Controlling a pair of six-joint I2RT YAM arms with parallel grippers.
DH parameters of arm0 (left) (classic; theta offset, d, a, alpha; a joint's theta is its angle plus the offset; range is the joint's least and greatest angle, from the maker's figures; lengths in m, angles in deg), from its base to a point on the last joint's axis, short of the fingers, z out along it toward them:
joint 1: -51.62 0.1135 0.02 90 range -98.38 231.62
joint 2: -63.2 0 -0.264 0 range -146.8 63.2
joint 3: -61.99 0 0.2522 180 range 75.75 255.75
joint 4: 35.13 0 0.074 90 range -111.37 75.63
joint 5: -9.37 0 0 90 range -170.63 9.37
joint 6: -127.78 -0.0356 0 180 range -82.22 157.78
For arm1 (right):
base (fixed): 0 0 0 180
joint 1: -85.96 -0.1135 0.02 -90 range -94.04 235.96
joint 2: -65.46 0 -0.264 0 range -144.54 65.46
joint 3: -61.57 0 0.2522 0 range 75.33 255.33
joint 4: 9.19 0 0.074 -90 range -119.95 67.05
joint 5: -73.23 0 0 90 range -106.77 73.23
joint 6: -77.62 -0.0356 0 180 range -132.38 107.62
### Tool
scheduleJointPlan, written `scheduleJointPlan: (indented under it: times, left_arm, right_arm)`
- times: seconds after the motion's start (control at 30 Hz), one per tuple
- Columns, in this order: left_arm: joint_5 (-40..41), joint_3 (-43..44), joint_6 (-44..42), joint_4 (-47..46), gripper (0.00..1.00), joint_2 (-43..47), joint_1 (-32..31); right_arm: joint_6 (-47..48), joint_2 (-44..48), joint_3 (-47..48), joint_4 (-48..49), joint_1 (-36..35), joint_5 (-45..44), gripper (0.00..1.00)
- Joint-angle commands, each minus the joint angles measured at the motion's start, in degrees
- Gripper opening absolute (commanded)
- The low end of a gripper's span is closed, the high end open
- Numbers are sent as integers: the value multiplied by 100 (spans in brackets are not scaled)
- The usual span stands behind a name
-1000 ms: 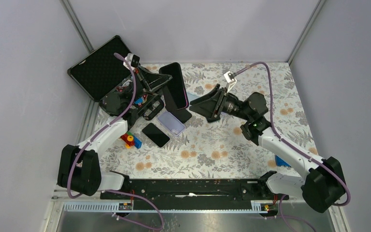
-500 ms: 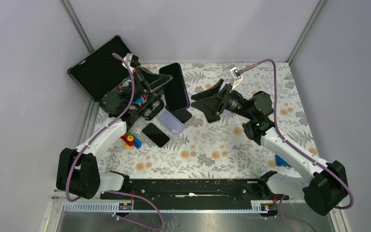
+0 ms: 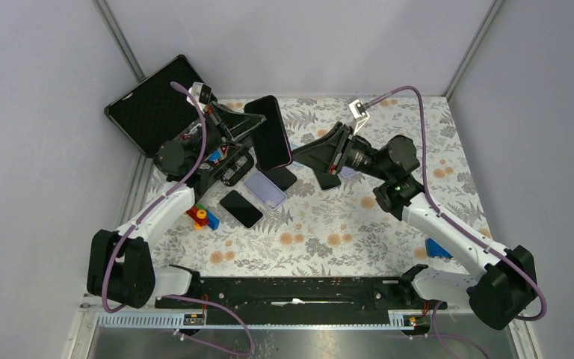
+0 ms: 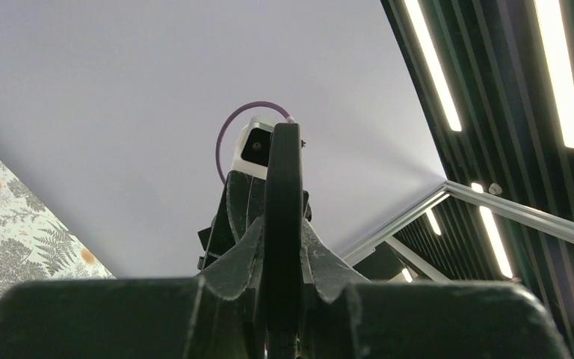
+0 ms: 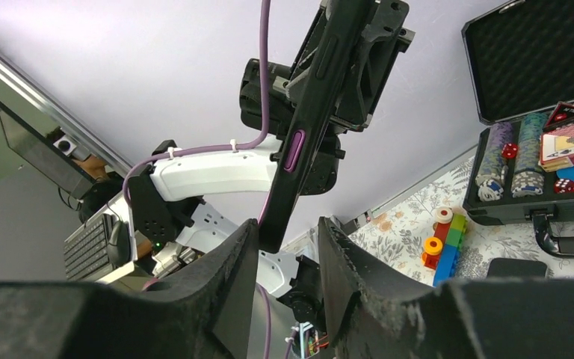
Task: Take the phone out of the phone case
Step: Remove the phone case from the phone.
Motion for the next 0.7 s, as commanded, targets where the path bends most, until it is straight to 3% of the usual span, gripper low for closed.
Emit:
scheduleJointPlan:
  times: [0.0,0.07,0.27,0.33,0.5,0.67]
  left_arm:
    - [181,192,211,-632,0,230,-36]
    - [185,198,305,-733,0,199,-37]
    - [227,216,590,-1065,0,132,-38]
    - [253,216,730,-1192,0,116,-37]
    - [271,294,847,-1312,0,149,-37]
    - [281,245,748,-1200,0,141,-31]
  right_arm:
    - [334,-93,283,-711,-31,-159,40]
    - [431,-125,312,-942,-38,-254,39]
    - [608,-234,370,-1542,-38,-609,16]
    - [630,-281,359,-1638,-41,-695,13]
    - [764,-363,408,-2058,-37,-982,11]
    - [659,-345,370,-1800,-39,-890,13]
